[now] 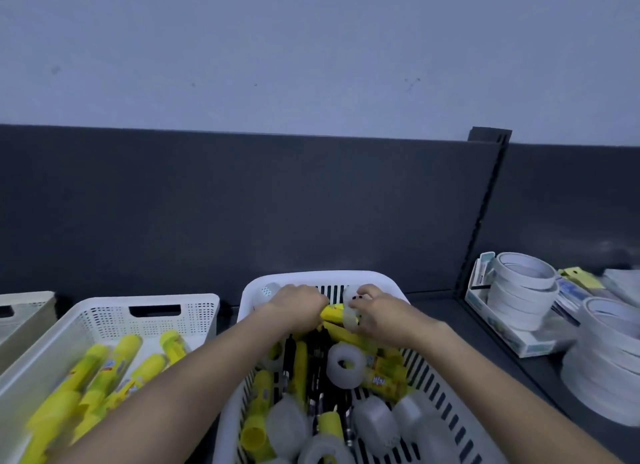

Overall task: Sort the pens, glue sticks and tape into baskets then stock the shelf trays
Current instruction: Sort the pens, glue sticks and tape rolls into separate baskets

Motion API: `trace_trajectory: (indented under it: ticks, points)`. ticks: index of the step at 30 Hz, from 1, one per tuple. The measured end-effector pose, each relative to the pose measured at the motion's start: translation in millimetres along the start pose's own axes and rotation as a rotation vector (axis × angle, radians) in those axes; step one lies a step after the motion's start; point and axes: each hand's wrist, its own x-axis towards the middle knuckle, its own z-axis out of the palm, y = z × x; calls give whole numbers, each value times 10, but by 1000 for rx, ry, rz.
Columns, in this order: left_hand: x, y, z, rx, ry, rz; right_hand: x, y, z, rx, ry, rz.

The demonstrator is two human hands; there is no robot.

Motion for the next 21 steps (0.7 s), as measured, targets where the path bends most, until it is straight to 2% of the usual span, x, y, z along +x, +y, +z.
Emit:
trace_trajectory:
  ticks: [4,7,13,16,19,21]
  points:
    - [58,5,-12,61,18,-13,-116,-25,-15,-25,-5,6]
    - [-4,-62,-53,69,93,-27,-264,-41,-85,-90,19,9]
    - [-247,-241,-199,-143,299,-135,-171,-138,-114,-209,285,-24]
    - [-379,-313,-222,-145,244,-182,73,-273,-18,-255,147,-107]
    - [-510,-400,-183,-160,174,-206,211,-353,48,-298,-77,-88]
    - [-591,-438,-155,-189,156,-215,251,-355,55,-297,-148,-85]
